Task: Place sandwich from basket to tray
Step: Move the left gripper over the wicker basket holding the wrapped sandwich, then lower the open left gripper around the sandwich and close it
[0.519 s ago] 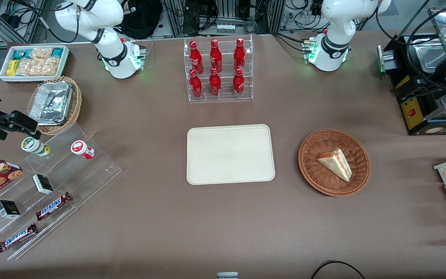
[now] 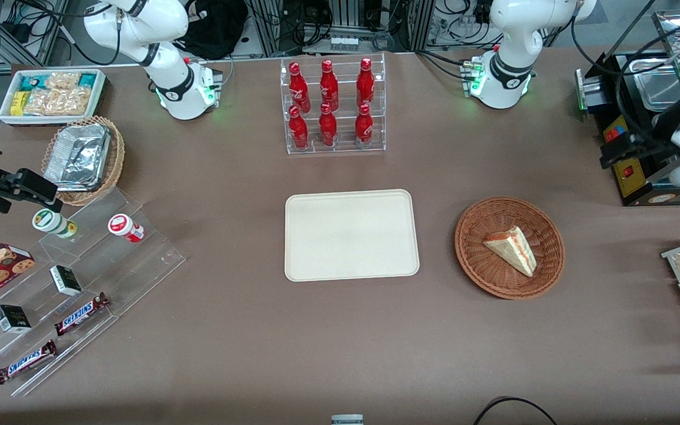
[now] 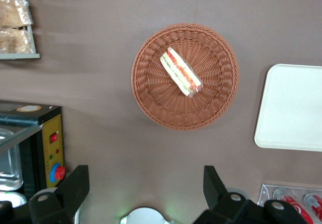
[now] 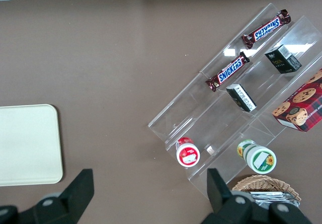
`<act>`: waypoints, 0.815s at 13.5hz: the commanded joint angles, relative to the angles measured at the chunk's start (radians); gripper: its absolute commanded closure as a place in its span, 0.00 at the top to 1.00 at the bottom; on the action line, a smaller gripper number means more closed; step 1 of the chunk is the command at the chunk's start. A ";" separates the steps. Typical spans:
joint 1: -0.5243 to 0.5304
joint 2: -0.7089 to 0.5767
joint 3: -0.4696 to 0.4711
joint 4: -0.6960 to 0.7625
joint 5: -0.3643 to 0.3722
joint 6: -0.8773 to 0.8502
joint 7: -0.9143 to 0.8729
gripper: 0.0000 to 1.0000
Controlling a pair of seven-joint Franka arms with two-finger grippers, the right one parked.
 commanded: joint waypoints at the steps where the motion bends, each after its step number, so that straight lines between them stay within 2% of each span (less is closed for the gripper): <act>1: -0.004 0.021 -0.002 -0.119 -0.003 0.161 -0.031 1.00; 3: -0.005 0.006 -0.002 -0.260 -0.005 0.340 -0.072 1.00; 6: -0.014 -0.001 -0.008 -0.461 -0.003 0.621 -0.241 1.00; 9: -0.034 -0.018 -0.010 -0.681 -0.006 0.931 -0.496 1.00; 11: -0.049 0.008 -0.010 -0.701 -0.008 0.966 -0.737 1.00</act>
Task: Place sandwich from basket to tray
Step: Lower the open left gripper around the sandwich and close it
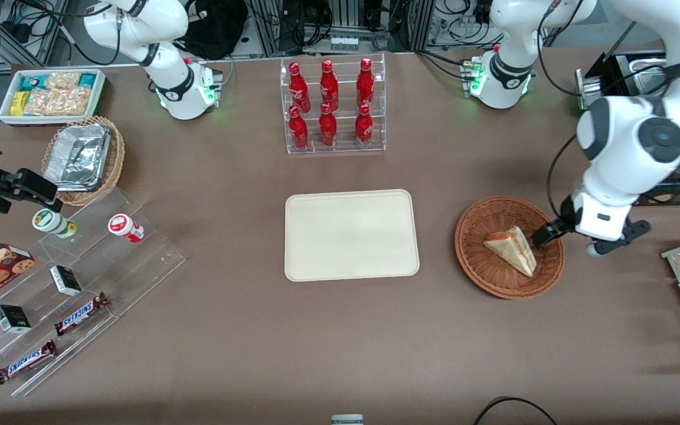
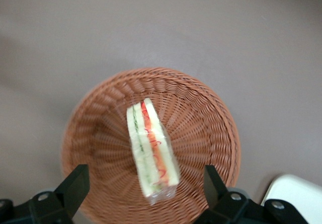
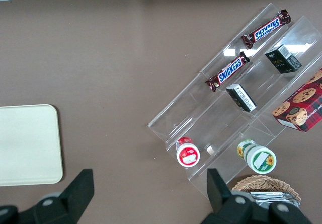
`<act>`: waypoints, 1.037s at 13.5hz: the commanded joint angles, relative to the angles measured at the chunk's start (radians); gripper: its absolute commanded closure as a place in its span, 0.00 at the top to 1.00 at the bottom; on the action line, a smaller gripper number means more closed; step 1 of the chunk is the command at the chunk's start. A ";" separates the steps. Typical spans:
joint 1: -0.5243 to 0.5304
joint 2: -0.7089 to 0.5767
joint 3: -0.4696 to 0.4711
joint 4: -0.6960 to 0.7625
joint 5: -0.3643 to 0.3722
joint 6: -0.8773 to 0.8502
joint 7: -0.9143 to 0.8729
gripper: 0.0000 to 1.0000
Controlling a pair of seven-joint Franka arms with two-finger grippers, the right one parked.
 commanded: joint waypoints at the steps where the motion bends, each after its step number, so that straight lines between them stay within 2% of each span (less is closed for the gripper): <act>1: -0.034 -0.015 0.004 -0.054 -0.006 0.039 -0.246 1.00; 4: -0.051 0.021 0.004 -0.063 -0.006 0.041 -0.381 1.00; 10: -0.054 0.091 0.006 -0.058 -0.003 0.044 -0.385 1.00; 14: -0.054 0.145 0.006 -0.051 -0.005 0.105 -0.386 1.00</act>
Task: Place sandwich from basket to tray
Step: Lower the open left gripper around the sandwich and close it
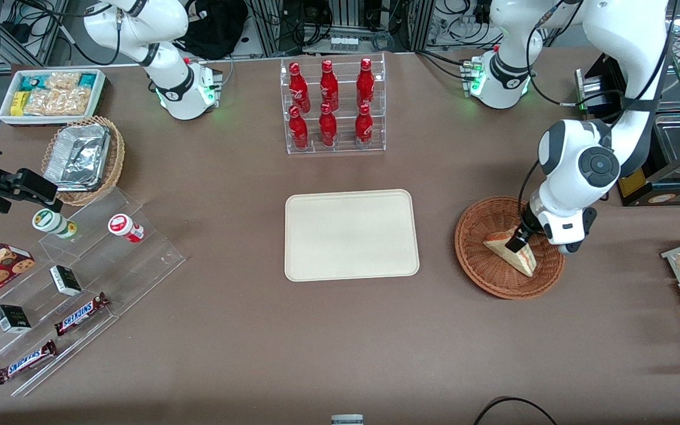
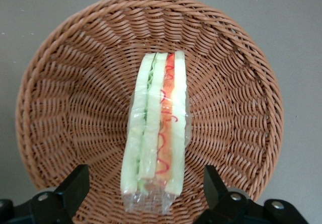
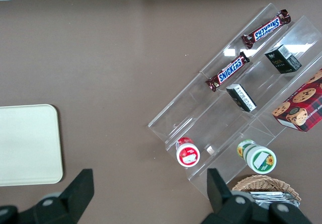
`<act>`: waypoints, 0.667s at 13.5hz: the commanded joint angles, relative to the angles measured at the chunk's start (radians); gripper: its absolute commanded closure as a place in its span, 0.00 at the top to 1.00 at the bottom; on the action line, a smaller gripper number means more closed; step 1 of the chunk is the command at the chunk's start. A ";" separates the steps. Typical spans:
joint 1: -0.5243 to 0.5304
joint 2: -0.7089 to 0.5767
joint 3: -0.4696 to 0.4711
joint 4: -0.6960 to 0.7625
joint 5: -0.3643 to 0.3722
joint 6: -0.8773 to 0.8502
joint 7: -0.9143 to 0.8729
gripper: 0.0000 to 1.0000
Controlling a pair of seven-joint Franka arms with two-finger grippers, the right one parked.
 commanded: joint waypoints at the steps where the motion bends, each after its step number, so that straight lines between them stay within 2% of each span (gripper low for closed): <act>1: -0.006 0.032 0.004 0.009 -0.005 0.037 -0.020 1.00; 2: -0.006 0.043 0.004 0.009 -0.005 0.058 -0.020 1.00; 3: -0.006 0.055 0.004 0.010 -0.005 0.076 -0.020 0.95; 4: -0.006 0.066 0.004 0.015 -0.005 0.086 -0.020 0.69; 5: -0.007 0.072 0.004 0.020 -0.005 0.086 -0.018 0.33; 6: -0.007 0.071 0.004 0.020 -0.003 0.086 -0.006 0.13; 7: -0.007 0.066 0.004 0.023 -0.003 0.083 -0.006 0.09; 9: -0.012 0.031 0.004 0.030 -0.002 0.051 -0.004 0.08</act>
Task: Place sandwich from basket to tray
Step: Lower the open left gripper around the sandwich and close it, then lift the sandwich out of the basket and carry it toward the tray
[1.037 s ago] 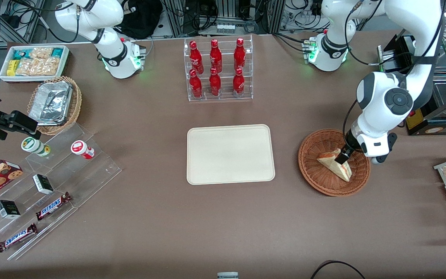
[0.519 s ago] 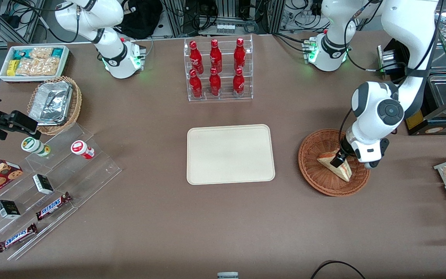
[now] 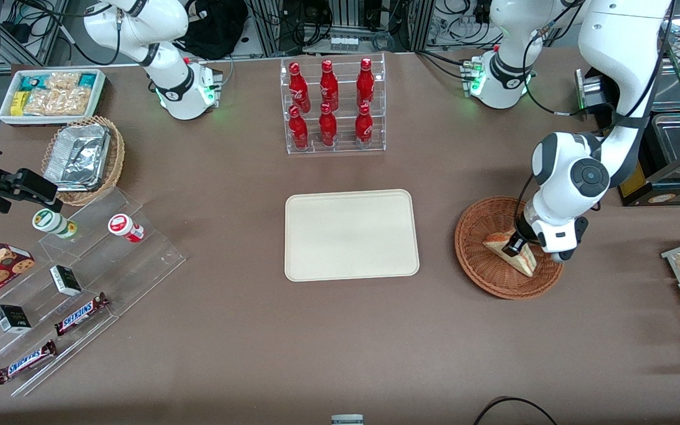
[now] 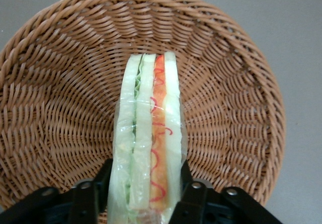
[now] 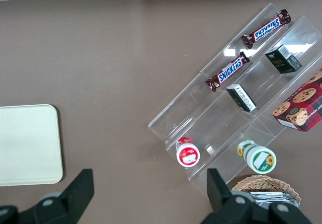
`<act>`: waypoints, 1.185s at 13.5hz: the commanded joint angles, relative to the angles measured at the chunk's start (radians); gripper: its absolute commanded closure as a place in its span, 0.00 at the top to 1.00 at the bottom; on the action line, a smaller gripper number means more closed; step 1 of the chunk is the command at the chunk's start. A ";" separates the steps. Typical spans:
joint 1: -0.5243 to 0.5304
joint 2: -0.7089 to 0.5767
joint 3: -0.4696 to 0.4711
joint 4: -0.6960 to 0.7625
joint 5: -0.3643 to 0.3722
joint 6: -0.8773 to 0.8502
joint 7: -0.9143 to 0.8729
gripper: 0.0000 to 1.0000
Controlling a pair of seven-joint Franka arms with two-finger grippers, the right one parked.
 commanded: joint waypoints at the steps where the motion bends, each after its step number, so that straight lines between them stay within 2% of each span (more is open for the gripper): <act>1: -0.016 -0.064 0.006 0.026 -0.002 -0.077 -0.003 0.07; 4: -0.029 -0.147 0.003 0.146 0.004 -0.375 -0.002 0.07; 8: -0.152 -0.130 0.003 0.409 0.010 -0.706 -0.002 0.07; 13: -0.404 -0.024 0.004 0.578 0.020 -0.774 0.000 0.07; 16: -0.495 0.031 0.001 0.601 0.024 -0.754 0.122 0.08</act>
